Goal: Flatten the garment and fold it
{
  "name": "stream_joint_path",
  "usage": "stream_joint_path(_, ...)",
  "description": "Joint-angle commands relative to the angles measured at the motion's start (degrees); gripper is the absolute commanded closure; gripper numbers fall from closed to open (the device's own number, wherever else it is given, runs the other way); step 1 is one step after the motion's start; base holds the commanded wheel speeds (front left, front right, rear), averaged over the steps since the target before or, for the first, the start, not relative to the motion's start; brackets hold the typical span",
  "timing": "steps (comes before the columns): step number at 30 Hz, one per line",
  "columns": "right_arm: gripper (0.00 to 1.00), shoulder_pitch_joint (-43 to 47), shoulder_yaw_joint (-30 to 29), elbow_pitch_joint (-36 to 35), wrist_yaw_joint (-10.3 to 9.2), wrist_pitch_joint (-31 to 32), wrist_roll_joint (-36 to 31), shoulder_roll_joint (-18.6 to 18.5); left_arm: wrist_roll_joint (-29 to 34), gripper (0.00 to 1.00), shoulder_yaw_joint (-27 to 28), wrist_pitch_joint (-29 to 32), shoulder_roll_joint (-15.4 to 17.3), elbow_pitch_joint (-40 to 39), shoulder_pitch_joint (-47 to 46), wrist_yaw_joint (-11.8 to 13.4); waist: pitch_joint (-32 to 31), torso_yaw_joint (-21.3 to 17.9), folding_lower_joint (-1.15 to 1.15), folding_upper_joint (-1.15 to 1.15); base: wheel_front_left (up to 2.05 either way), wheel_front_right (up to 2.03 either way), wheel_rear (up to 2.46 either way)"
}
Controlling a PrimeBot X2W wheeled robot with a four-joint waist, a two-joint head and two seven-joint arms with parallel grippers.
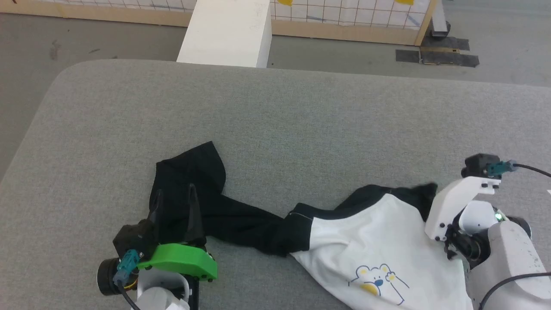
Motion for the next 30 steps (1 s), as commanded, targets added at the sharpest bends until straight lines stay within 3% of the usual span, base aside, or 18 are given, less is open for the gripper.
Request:
stream_joint_path(1, 1.00, 0.8, -0.1, -1.6, -0.08, -3.1, 0.0, 0.4, -0.6, 0.00, 0.0, -0.3, -0.1, 0.3, -0.1, 0.3, -0.9, -0.9, 0.00, 0.00, 0.00, 0.00, 0.00)
stream_joint_path(6, 1.00, 1.0, -5.0, -9.9, -0.08, -14.5, -2.8, -1.4, -0.5, 0.00, 0.3, -0.3, -0.1, 0.7, 0.5, 0.0, -2.8, -2.9, 0.00, 0.00, 0.00, 0.00, 0.00)
stream_joint_path(12, 1.00, 5.2, -17.4, -20.4, -0.08, -19.7, -12.5, -1.2, -0.6, 0.00, 0.1, -0.3, -0.1, 0.8, 1.1, 0.0, -4.1, -5.4, 0.00, 0.00, 0.00, 0.00, 0.00)
stream_joint_path(17, 1.00, 10.6, -25.4, -25.2, -0.08, -17.6, -16.9, 0.5, -0.5, 0.00, 0.2, -0.3, -0.1, 1.1, 1.4, -0.1, -4.4, -7.2, 0.00, 0.00, 0.00, 0.00, 0.00)
stream_joint_path(21, 1.00, 15.3, -26.6, -20.6, -0.08, -9.0, -13.3, 0.8, -0.5, 0.00, 0.0, -0.3, -0.1, 1.4, 1.4, -0.5, -4.3, -8.4, 0.00, 0.00, 0.00, 0.00, 0.00)
stream_joint_path(23, 0.63, 17.3, -25.5, -18.0, -0.08, -5.5, -11.2, 0.8, -0.4, 0.00, -0.4, -0.3, -0.1, 1.7, 1.2, -0.7, -4.1, -8.9, 0.00, 0.00, 0.00, 0.00, 0.00)
stream_joint_path(24, 0.02, 18.1, -24.5, -17.5, -0.08, -5.0, -10.1, 0.8, -0.2, 0.00, -0.8, -0.3, -0.1, 1.9, 0.9, -0.9, -4.0, -9.2, 0.00, 0.00, 0.00, 0.00, 0.00)
stream_joint_path(27, 0.00, 19.0, -21.8, -17.3, -0.08, -8.0, -7.1, 0.8, -0.2, 0.00, -2.3, -0.3, -0.1, 2.7, -0.4, -1.8, -3.6, -10.2, 0.00, 0.00, 0.00, 0.00, 0.00)
stream_joint_path(30, 0.00, 19.7, -18.1, -18.3, -0.08, -16.1, -5.0, 0.8, 0.0, 0.00, -5.6, -0.2, -0.1, 4.0, -3.2, -3.3, -2.8, -11.5, 0.00, 0.00, 0.00, 0.00, 0.00)
